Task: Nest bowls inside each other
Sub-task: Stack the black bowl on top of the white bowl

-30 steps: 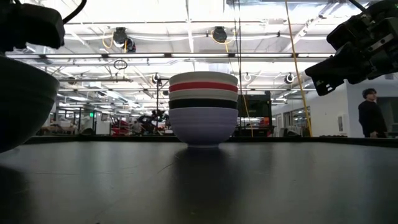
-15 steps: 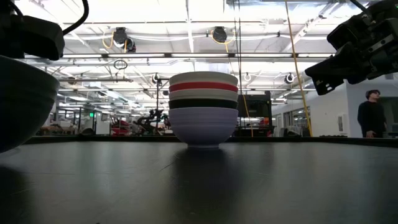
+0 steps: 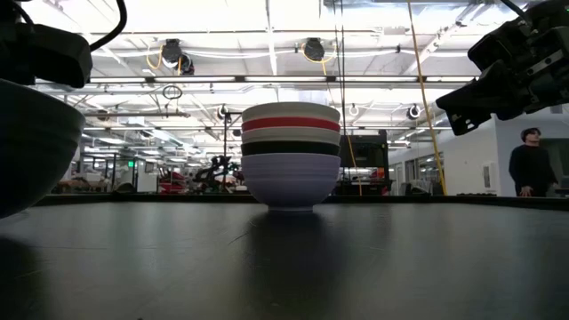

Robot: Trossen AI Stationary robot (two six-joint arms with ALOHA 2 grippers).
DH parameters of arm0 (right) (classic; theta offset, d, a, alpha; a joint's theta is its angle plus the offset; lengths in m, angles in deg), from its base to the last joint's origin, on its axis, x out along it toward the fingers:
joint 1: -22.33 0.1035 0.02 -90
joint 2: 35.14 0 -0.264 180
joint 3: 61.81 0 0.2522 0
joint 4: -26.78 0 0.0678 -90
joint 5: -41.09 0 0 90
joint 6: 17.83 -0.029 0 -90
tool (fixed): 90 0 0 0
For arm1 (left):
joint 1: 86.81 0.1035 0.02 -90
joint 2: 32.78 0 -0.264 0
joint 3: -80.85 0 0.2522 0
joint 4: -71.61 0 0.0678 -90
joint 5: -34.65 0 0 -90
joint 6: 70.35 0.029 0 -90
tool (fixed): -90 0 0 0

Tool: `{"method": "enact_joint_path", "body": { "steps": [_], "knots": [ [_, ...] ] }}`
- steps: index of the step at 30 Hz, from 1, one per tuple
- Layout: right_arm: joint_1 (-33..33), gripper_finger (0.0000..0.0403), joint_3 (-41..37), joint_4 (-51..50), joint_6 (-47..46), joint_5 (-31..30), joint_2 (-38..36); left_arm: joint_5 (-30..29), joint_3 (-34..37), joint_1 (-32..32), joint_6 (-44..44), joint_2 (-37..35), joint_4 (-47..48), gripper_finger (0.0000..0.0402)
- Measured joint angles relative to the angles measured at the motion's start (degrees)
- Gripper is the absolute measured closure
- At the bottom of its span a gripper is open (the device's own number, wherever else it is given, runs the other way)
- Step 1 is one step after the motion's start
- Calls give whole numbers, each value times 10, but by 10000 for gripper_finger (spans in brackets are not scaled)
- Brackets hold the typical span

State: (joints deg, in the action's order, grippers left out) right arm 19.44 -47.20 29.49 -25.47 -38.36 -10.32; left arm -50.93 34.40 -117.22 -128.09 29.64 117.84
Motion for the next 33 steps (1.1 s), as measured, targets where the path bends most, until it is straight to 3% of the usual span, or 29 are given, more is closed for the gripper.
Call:
{"method": "enact_joint_path", "body": {
  "steps": [9, 16, 26, 33],
  "knots": [
    [0, 403, 0, 0, -2, 0, 0, -25, 0, 1, 27, 0, -1, 232],
    [0, 403, 0, 2, -17, 0, 0, -46, 0, 8, 48, 0, -18, 383],
    [0, 403, 0, 5, -17, 0, 0, -115, 0, 11, 91, -12, -45, 394],
    [0, 403, 0, 10, -20, 0, 0, -250, 0, 9, 136, -80, -52, 396]
  ]
}}
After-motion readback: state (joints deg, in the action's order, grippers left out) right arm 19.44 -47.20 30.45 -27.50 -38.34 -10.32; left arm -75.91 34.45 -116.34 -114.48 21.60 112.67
